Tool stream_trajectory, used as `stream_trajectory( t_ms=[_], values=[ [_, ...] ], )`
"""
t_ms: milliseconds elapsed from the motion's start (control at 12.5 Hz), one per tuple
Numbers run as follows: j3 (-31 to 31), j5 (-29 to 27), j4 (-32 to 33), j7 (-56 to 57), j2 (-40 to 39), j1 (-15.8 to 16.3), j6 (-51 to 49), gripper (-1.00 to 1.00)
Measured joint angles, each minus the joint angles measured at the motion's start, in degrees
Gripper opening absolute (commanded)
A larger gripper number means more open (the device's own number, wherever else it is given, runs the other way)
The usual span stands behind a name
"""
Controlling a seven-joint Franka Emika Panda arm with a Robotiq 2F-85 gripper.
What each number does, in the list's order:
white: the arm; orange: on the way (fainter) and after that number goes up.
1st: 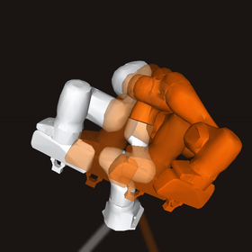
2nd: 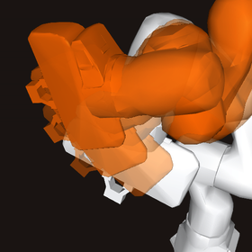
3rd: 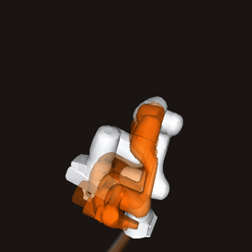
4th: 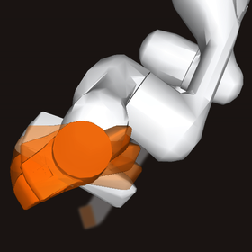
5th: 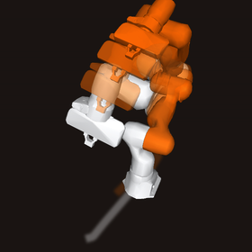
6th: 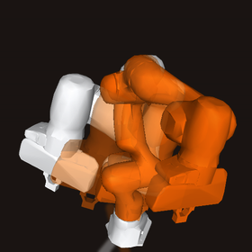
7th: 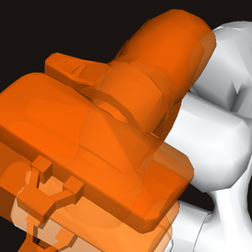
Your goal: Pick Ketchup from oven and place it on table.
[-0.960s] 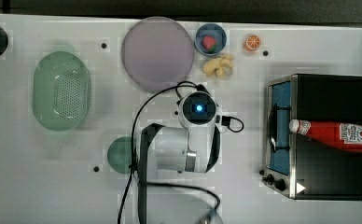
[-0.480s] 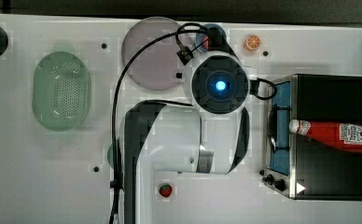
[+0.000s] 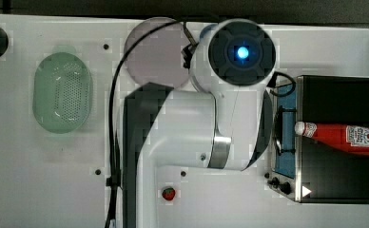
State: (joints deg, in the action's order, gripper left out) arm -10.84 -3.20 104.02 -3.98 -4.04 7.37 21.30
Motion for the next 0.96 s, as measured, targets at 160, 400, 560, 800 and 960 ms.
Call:
stream_trajectory(
  t_ms=[160, 400, 560, 800, 960],
  values=[
    [-0.1, -0.11, -2.69, 0.0, -0.04, 0.18, -5.39, 1.0],
    [-0.45, 2.3, -10.13, -0.98, 0.16, 0.21, -16.07, 1.0],
    [-0.04, 3.61, -11.81, -1.12, 1.81, 0.55, -19.43, 1.0],
    [0.8, 5.71, -12.53, -2.02, 4.55, 1.18, -21.59, 1.0],
    [-0.03, 4.15, -13.04, -2.02, 4.47, 1.43, -21.72, 1.0]
  ],
)
